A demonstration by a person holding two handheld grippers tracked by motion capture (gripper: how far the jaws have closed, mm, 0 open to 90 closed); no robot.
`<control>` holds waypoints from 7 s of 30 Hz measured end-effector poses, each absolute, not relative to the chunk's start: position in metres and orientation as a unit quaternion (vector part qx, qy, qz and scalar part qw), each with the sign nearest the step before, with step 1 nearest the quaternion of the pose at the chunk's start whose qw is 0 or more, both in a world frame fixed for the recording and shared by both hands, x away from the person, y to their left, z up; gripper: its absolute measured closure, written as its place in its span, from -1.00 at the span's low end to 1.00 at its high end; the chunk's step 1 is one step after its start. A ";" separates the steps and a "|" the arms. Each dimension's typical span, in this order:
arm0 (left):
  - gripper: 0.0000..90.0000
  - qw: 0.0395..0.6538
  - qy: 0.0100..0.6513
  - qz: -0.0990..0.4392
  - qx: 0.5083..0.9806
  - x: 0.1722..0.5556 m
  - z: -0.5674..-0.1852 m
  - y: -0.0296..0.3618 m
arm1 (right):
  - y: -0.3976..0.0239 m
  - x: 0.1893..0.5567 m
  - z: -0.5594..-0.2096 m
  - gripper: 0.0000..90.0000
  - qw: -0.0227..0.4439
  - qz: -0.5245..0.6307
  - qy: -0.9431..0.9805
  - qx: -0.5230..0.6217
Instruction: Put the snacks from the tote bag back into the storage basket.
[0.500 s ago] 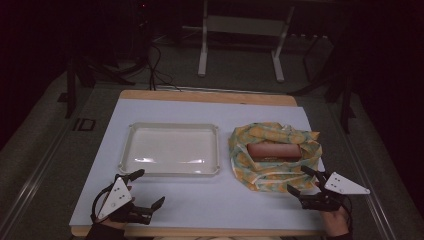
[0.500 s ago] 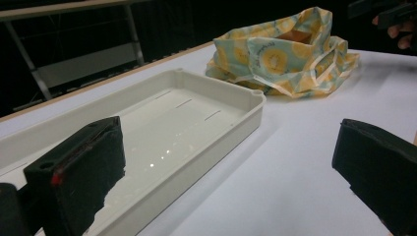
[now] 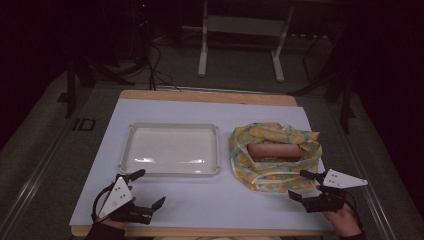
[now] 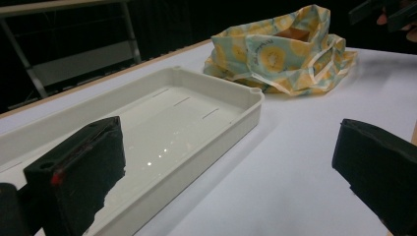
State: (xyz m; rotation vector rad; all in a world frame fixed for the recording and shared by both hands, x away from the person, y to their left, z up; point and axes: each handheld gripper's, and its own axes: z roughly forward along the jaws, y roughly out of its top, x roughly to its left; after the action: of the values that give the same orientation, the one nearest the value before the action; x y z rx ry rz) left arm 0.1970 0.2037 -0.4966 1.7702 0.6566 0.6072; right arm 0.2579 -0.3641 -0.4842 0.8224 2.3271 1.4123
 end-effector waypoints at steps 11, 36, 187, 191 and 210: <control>-1.00 0.551 0.279 0.246 0.747 0.200 -0.497 0.204 | -0.348 0.255 -0.482 -0.77 0.093 0.449 0.858 0.229; -1.00 0.551 0.279 0.238 0.750 0.202 -0.498 0.202 | -0.335 0.280 -0.424 -0.71 0.125 0.445 0.872 0.160; -1.00 0.555 0.237 0.219 0.767 0.201 -0.501 0.195 | -0.203 0.405 -0.357 -0.05 0.119 0.125 0.984 -0.050; -1.00 0.554 0.238 0.217 0.768 0.201 -0.501 0.195 | -0.184 0.406 -0.353 -0.04 0.119 0.123 0.984 -0.057; -1.00 0.556 0.232 0.215 0.769 0.199 -0.501 0.195 | -0.114 0.402 -0.342 -0.04 0.118 0.125 0.981 -0.094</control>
State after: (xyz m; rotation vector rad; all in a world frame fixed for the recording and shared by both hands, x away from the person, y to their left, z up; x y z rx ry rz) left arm 0.1995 0.1954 -0.5010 1.8147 0.5468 0.5080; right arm 0.4017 -0.1139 -0.3420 -0.2753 2.8695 0.3667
